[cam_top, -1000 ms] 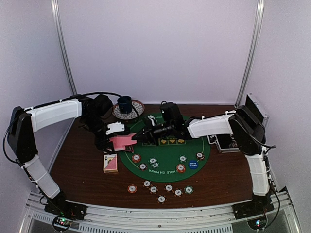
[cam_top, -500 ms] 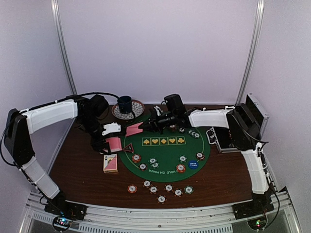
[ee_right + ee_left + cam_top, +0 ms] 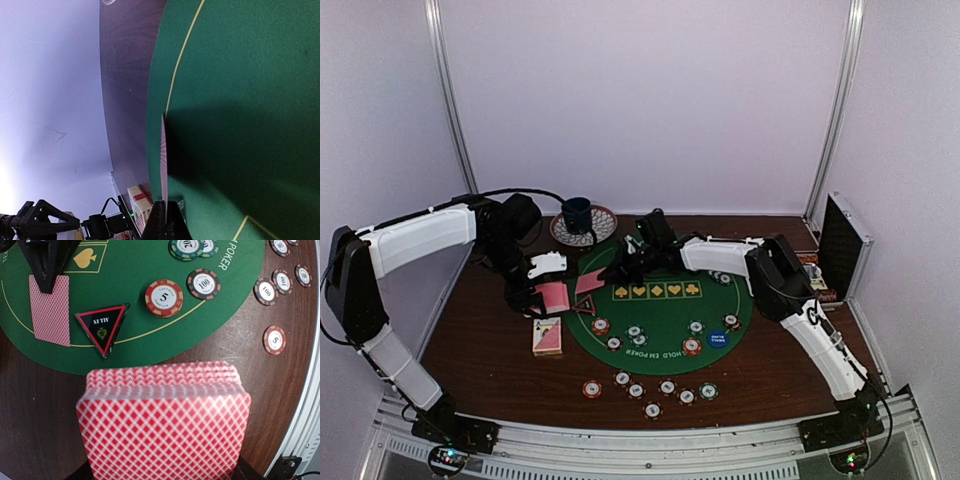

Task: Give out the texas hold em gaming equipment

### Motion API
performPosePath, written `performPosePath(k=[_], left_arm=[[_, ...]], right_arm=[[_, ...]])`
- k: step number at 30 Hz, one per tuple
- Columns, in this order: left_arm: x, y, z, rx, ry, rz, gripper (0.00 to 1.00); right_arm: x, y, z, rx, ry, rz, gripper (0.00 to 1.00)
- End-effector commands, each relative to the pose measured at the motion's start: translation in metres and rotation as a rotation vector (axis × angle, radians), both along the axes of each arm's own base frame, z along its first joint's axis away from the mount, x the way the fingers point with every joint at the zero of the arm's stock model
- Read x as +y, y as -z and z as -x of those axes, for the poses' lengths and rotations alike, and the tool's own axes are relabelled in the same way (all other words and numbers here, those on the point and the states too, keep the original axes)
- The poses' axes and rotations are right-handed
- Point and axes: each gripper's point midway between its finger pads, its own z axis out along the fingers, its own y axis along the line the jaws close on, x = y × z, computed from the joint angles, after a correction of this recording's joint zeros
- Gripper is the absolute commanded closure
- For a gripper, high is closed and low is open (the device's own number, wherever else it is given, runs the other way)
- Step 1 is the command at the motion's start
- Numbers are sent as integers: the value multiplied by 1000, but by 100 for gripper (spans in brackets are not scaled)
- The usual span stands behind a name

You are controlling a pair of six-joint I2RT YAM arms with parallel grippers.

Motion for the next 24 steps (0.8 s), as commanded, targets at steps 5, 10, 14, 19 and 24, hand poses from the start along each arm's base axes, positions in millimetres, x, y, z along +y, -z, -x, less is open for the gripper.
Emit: performPosePath(k=[5,10,14,19,24], left_arm=[[-2,-9,4,1,-13,39,100],[-3,-9,3,2,-12,43,100],[-5,-11,2,4,-15,50,100],[-6,-13,1,1,-17,54,100],[-5,-13,0,2,-19,49,100]], right_arm=[[13,12,-7,-72,5,74,78],[-1,-3,-8,-166,2,173,52],[-18,-20,-5,-232,-6,258,36],[-39,-37,7,-286,-16,335,4],[-61,-46,28,-340,-39,457,1]])
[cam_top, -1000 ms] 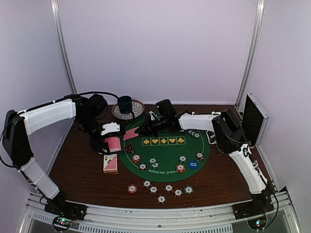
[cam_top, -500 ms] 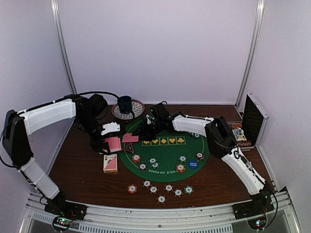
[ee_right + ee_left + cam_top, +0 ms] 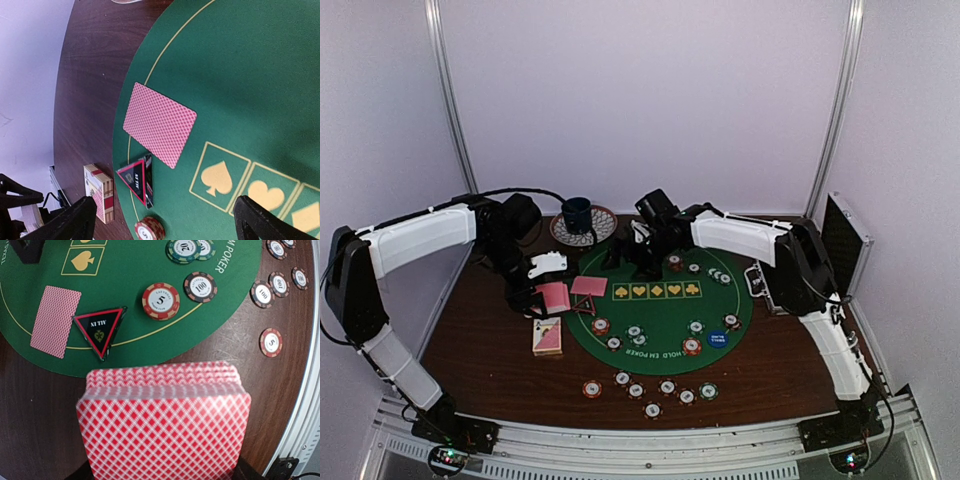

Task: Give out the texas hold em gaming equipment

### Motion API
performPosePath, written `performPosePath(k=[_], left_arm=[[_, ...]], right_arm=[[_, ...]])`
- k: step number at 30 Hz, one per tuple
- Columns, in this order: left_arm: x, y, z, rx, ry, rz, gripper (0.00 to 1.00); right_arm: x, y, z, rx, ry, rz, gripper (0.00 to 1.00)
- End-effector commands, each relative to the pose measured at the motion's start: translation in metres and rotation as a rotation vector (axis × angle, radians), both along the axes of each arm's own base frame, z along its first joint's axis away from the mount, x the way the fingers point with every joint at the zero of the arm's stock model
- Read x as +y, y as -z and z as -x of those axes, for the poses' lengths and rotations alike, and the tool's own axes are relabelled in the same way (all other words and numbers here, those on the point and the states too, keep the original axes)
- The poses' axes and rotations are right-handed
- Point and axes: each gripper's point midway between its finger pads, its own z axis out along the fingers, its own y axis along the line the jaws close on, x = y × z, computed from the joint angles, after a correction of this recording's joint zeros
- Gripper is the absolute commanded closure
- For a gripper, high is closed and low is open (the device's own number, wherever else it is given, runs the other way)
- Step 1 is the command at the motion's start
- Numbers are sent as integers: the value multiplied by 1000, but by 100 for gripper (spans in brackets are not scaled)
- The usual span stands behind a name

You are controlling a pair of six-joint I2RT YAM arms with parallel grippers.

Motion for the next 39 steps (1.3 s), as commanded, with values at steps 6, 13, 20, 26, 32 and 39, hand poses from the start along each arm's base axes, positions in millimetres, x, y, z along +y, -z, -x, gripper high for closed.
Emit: performPosePath(k=[6,13,20,26,32,39], left_arm=[[-2,-13,-3,-15,-13,29,100],[-1,-16,-4,-26,-12,24,100],[-3,-20,-5,-33,-13,36,100],[-4,-22,-6,-33,-13,41,100],[-10,-26,-6,-27,-16,71,100],[-19,-29,-12,-4,-36,102,100]], right_arm=[[-57,-36,47,-171,-37,295,0],[-94,-56,105,-155,-7,267,1],[-98,-62,166,-208,46,371,0],[-101,-71,168,-161,146,225,1],[-78,-92,147,-158,72,-7,1],[-15,-121,132,-117,-46,-265,11]])
